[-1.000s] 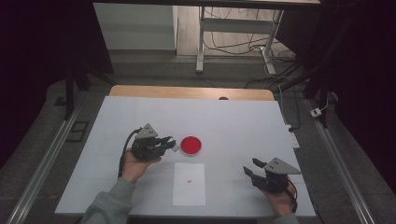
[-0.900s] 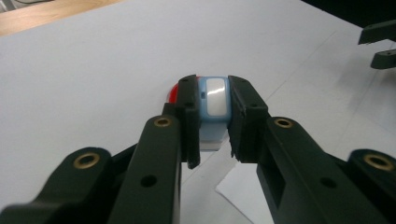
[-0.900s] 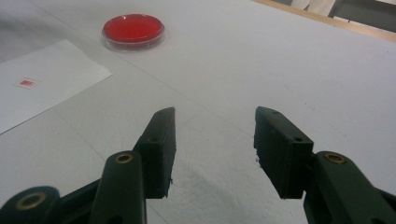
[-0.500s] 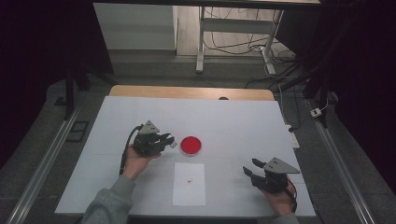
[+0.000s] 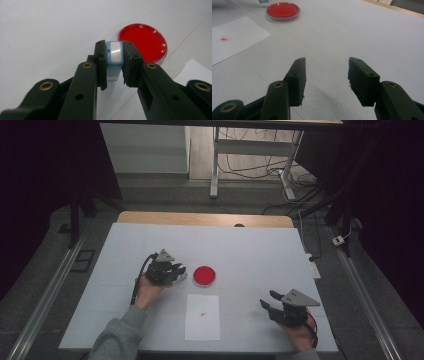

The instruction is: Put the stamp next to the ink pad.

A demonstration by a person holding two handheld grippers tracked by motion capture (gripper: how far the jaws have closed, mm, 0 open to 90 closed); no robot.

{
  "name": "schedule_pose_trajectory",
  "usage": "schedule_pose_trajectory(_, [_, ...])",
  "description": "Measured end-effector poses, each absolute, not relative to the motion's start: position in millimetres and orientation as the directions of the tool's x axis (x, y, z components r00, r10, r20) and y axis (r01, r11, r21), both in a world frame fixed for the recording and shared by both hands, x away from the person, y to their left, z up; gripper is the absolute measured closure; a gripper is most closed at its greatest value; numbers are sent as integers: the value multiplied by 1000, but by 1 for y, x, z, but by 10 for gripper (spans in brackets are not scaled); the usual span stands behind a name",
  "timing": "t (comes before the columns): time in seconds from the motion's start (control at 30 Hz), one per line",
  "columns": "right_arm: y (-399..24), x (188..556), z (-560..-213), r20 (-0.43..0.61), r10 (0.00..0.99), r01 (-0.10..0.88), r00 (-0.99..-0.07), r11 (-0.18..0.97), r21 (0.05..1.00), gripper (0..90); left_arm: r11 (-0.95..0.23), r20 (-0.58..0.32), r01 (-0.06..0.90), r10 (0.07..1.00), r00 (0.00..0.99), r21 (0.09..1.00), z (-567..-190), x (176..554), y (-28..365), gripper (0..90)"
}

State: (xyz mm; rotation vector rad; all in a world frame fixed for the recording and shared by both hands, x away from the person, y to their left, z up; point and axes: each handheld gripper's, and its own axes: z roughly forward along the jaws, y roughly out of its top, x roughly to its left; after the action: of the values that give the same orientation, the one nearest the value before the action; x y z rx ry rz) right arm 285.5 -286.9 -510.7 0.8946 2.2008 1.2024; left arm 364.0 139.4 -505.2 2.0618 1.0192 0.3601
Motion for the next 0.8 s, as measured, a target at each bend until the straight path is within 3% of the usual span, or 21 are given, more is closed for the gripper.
schedule_pose_trajectory(0.63, [-287, 286, -511, -101, 731, 315, -674, 409, 857, 480, -397, -73, 546, 757, 649, 738, -511, 367, 131, 742])
schedule_pose_trajectory(0.8, [-287, 286, -511, -101, 731, 315, -675, 409, 856, 480, -384, -83, 540, 754, 652, 749, -511, 367, 132, 664])
